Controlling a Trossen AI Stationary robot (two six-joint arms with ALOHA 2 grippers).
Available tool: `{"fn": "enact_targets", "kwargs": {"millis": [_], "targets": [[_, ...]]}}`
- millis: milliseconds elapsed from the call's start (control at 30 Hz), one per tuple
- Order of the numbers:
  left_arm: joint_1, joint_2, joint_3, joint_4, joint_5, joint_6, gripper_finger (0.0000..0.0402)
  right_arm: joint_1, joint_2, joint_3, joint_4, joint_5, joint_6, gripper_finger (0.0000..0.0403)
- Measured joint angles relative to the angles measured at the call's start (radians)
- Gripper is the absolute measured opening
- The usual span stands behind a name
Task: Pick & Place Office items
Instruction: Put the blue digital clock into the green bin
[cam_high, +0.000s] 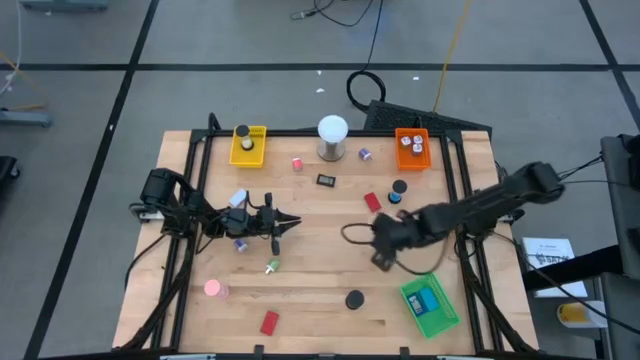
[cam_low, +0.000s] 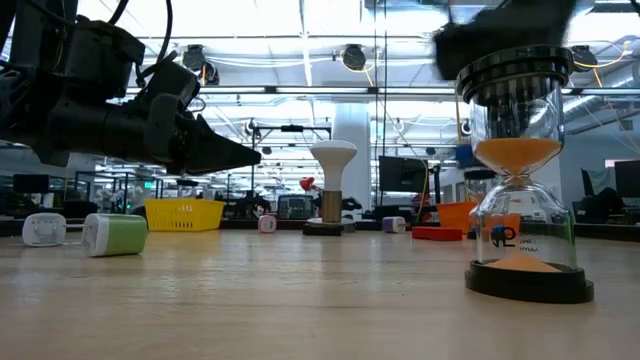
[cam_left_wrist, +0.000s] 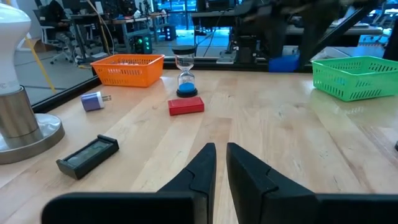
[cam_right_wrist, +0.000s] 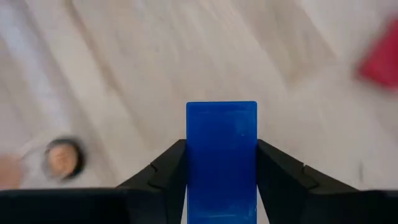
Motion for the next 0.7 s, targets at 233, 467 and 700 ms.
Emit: {"fn": "enact_targets", "kwargs": {"millis": [233,467,700], "targets": [[0.0,0.0,0.0,0.0,0.0,0.0,0.0055,0.25,-0.099,0.0,-0.219,0.022,0.451,0.0146],[0.0,0.0,0.0,0.0,0.0,0.0,0.0056,0.506,-0.078,0.0,-0.24,0.049,0.826,0.0146],[0.0,0.0,0.0,0.0,0.0,0.0,0.0056,0.657,0.005,0.0,-0.179,0.049,1.058,0.0146]]}}
